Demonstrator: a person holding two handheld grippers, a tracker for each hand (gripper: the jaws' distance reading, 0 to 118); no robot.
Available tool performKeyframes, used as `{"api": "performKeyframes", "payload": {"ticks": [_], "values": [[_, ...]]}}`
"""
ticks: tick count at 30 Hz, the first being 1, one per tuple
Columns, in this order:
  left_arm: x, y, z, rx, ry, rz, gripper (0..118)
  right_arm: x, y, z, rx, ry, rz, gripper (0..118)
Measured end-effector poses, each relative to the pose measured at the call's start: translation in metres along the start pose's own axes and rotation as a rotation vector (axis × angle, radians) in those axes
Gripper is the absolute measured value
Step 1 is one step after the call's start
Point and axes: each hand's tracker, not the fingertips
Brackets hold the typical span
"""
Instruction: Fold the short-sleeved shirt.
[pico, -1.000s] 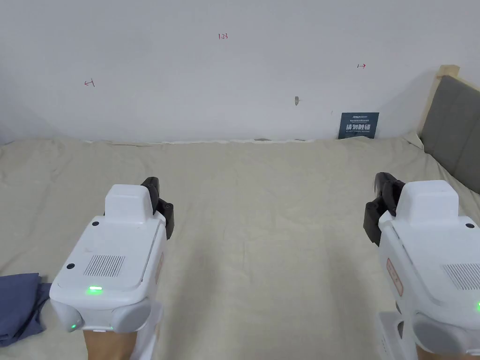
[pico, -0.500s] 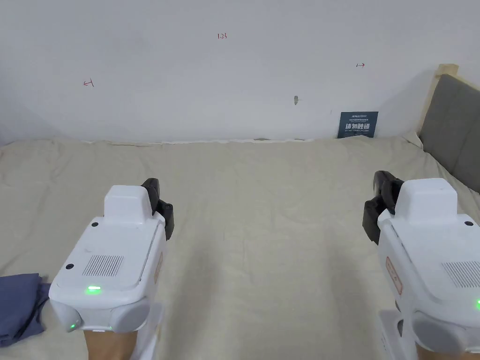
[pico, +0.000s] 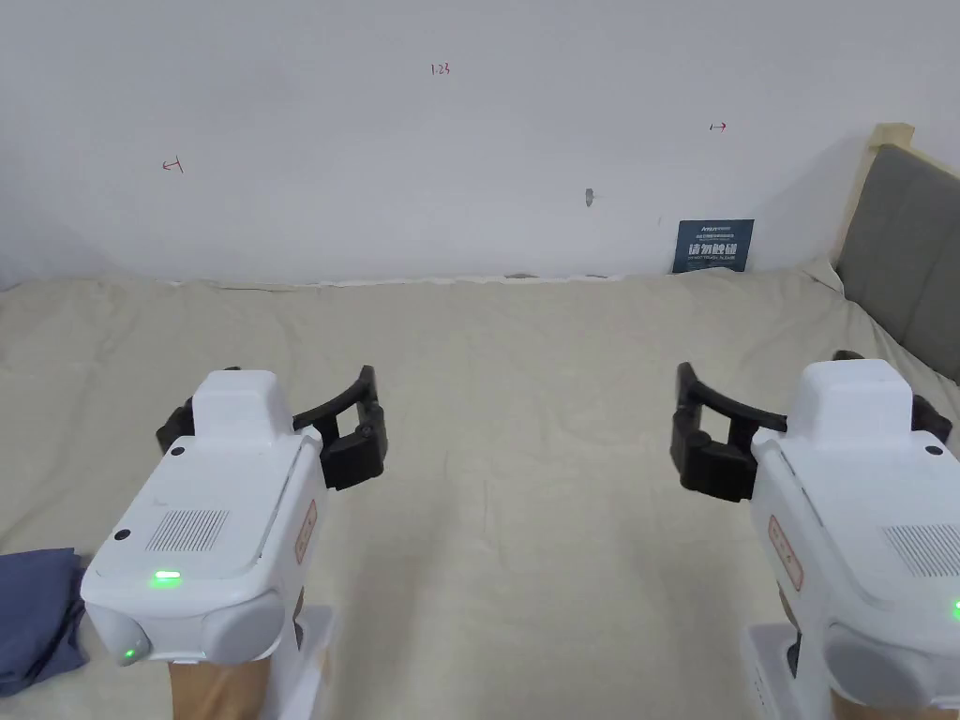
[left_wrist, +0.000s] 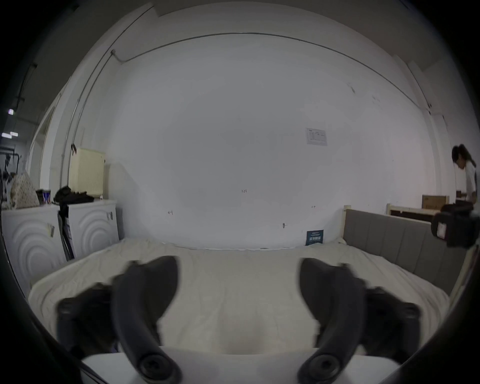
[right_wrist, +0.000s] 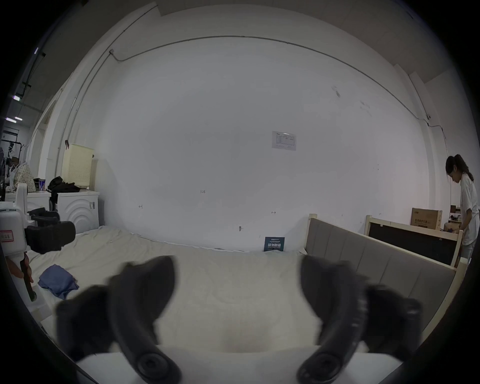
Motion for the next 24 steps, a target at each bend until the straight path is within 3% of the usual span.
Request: {"api": "performKeyframes", "payload": {"ticks": [9, 24], "values": [[0.003, -0.0017, 0.0041, 0.023, 0.017, -0.032, 118, 0.0008, -0.0022, -0.0021, -0.004, -0.023, -0.038, 118], [0.0067, -0.0048, 0.0073, 0.041, 0.03, -0.087, 118, -0.0012, -0.0019, -0.0006, 0.004, -0.024, -0.014, 118]]}}
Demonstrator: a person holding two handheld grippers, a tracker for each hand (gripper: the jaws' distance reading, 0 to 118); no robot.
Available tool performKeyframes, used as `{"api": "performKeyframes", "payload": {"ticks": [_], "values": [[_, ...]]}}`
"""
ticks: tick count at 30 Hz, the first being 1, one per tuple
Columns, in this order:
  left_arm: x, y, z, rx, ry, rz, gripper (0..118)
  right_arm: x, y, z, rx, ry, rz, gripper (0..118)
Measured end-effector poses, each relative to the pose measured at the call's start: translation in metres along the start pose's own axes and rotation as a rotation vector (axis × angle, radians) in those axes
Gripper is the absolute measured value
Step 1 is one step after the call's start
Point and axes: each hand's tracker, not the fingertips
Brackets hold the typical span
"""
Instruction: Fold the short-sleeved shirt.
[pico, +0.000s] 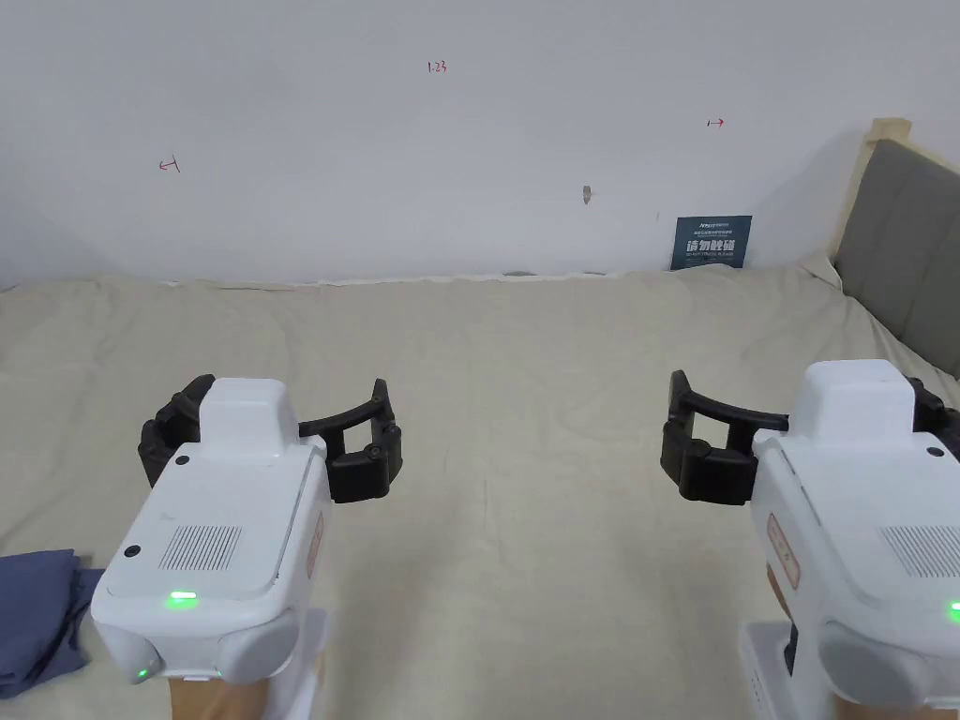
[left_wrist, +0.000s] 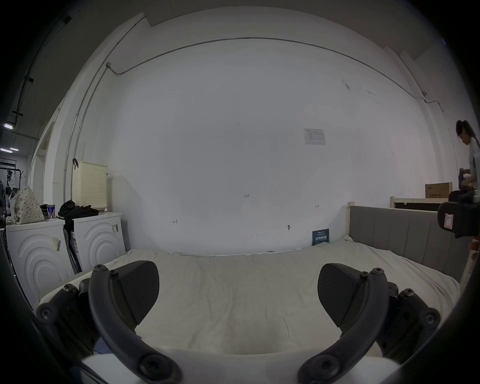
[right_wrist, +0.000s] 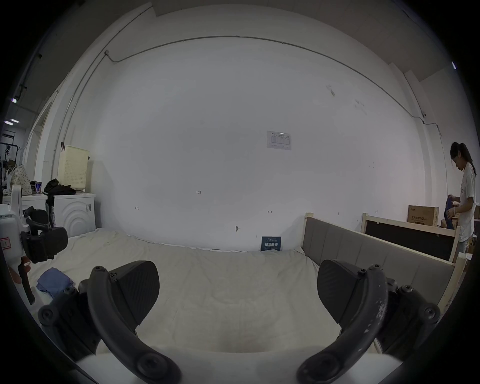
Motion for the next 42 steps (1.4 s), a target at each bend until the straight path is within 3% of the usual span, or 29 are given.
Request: {"api": "performKeyframes", "payload": {"ticks": [42], "values": [[-0.0053, 0.0021, 0.0021, 0.022, 0.008, -0.01, 118, -0.0005, 0.0024, 0.0023, 0.011, -0.004, -0.007, 118]]}}
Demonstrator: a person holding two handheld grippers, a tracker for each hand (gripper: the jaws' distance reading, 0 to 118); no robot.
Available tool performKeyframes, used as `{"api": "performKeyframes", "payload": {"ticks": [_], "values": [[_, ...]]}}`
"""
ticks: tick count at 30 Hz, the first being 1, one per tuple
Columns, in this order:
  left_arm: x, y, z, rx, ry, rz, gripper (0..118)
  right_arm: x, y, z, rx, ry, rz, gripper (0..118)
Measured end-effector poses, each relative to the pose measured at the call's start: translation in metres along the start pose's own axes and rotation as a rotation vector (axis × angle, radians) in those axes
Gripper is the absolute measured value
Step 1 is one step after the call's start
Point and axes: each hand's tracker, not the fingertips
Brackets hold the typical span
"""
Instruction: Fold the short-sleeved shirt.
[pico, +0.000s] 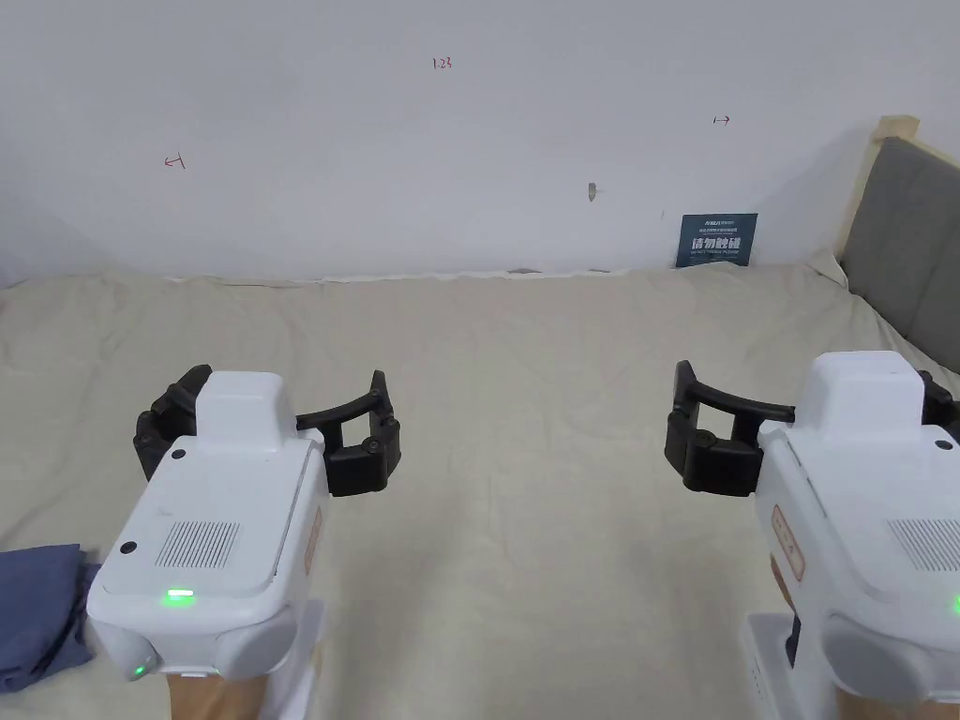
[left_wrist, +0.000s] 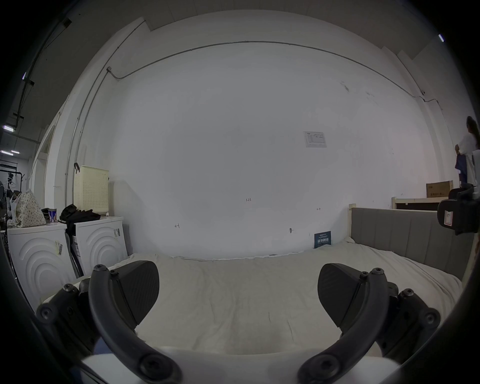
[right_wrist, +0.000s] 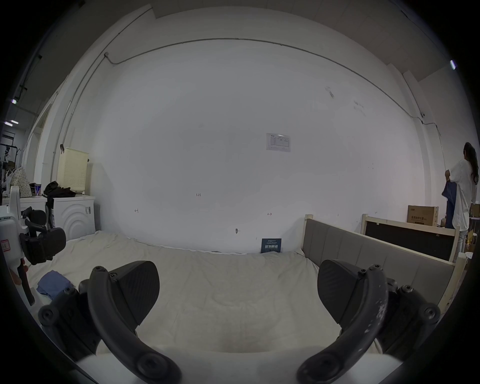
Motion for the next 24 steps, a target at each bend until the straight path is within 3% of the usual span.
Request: {"api": "performKeyframes", "payload": {"ticks": [5, 11, 16, 24], "values": [[-0.001, 0.0, 0.0, 0.0, 0.0, 0.0, 118, -0.002, 0.004, -0.002, -0.042, 0.007, -0.026, 118], [-0.005, -0.001, -0.001, -0.003, -0.002, 0.009, 118, 0.0, 0.016, -0.014, -0.322, 0.03, -0.215, 118], [-0.006, -0.002, 0.0, -0.003, -0.004, 0.017, 118, 0.003, 0.021, -0.019, -0.499, -0.038, -0.346, 118], [-0.009, -0.004, -0.001, -0.007, 0.001, 0.018, 118, -0.002, 0.023, -0.016, -0.464, -0.064, -0.317, 118]]}}
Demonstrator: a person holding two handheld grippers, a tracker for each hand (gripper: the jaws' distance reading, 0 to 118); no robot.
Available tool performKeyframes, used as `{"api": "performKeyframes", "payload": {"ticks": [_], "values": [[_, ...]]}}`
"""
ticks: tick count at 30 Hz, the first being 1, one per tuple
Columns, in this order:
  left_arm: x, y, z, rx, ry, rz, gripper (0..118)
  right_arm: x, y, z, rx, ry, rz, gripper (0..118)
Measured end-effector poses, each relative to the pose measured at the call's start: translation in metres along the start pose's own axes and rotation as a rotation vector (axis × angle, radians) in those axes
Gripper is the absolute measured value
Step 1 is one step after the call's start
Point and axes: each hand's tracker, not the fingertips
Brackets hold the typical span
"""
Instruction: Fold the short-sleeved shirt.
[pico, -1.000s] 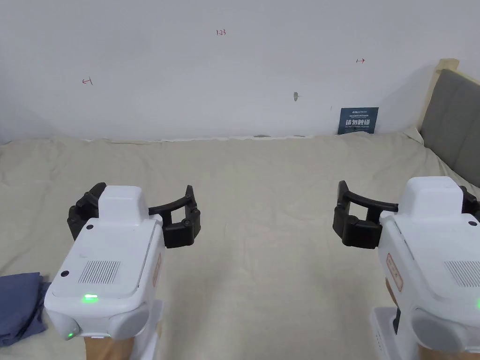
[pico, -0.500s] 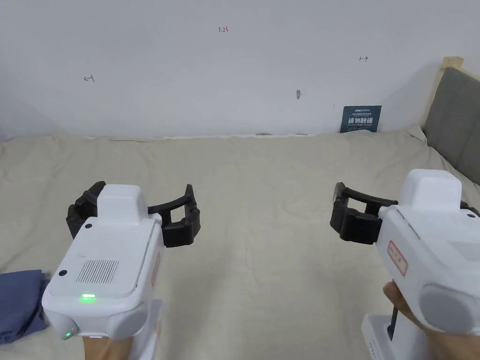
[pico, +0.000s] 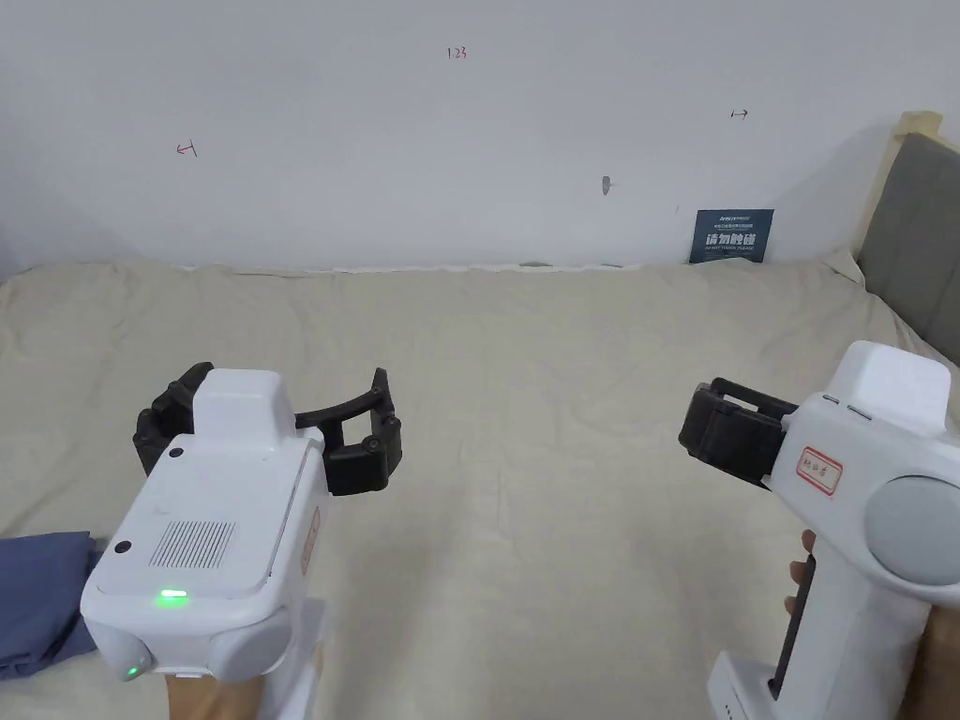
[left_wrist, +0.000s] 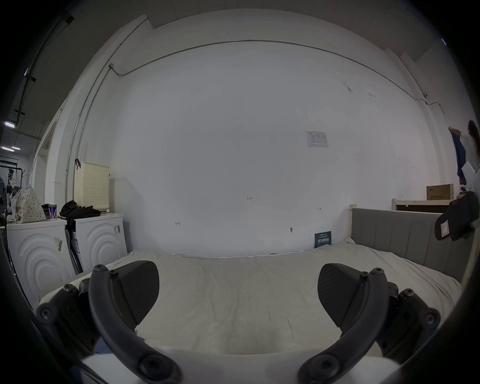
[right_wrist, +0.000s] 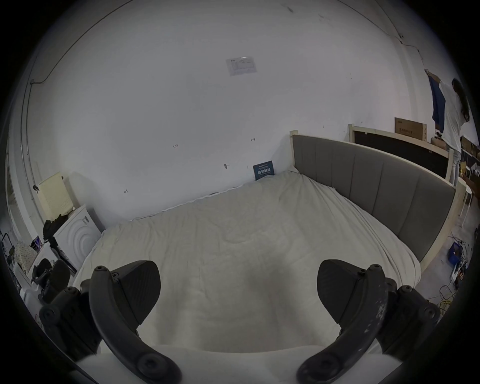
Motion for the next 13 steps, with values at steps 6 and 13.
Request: {"api": "performKeyframes", "payload": {"ticks": [6, 13], "values": [[-0.0016, -0.0004, 0.0004, -0.001, 0.004, 0.0, 118, 0.0006, -0.0021, 0.0015, 0.095, -0.012, 0.001, 118], [-0.0035, -0.0009, 0.0015, 0.002, 0.006, 0.003, 118, 0.0029, -0.0041, -0.0066, 0.105, -0.066, -0.044, 118]]}}
